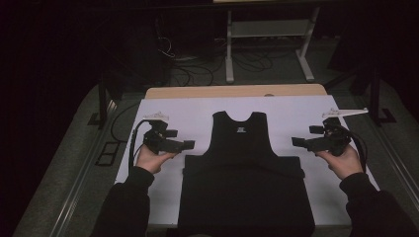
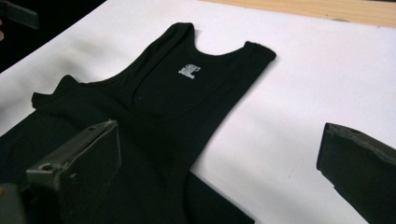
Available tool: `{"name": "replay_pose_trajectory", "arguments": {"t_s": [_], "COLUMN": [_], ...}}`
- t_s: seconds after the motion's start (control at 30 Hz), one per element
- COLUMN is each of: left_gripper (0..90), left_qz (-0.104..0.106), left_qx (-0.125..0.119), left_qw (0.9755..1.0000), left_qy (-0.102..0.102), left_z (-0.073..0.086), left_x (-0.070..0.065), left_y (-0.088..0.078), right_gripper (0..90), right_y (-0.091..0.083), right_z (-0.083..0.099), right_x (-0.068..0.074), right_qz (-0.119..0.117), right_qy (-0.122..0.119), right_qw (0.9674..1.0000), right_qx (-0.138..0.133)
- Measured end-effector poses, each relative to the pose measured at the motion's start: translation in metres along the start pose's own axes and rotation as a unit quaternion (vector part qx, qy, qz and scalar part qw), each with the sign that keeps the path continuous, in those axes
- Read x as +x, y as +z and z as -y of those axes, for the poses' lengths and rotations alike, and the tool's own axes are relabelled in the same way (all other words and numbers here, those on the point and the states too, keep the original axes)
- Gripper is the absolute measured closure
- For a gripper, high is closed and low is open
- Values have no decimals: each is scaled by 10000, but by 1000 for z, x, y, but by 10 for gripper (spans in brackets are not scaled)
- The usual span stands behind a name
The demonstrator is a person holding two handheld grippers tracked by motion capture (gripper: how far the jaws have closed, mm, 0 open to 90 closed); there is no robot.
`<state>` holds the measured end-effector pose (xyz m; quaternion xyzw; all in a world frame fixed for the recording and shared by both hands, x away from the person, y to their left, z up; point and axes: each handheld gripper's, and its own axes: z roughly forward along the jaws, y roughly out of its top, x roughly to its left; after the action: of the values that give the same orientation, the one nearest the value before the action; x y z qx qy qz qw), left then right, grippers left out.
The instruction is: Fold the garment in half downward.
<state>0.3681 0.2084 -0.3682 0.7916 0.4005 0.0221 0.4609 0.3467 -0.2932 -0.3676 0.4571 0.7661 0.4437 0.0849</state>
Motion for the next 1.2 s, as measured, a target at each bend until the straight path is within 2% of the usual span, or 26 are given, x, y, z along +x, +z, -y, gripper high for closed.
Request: {"name": "replay_pose_trajectory", "arguments": {"t_s": [0.13, 0.3, 0.6, 0.9, 1.2], "left_gripper": [0, 0, 0, 0, 0], "left_qz": [13, -41, 15, 12, 30], "left_qx": [-40, 38, 31, 62, 48], "left_qw": [10000, 9999, 9999, 9996, 9997], "left_qy": [31, 121, 159, 262, 238], "left_z": [-8, -17, -31, -49, -58], "left_x": [-1, 2, 6, 7, 13], "left_y": [0, 3, 9, 19, 29], "right_gripper": [0, 0, 0, 0, 0], "right_y": [1, 3, 10, 20, 25], "right_z": [-7, -16, -33, -49, -58], "right_x": [-1, -1, -1, -9, -19], "right_qz": [29, 42, -76, -31, 27], "right_qy": [-87, -142, -230, -202, -148], "right_qw": [10000, 9999, 9996, 9995, 9997], "right_qx": [31, 67, 155, 227, 206]}}
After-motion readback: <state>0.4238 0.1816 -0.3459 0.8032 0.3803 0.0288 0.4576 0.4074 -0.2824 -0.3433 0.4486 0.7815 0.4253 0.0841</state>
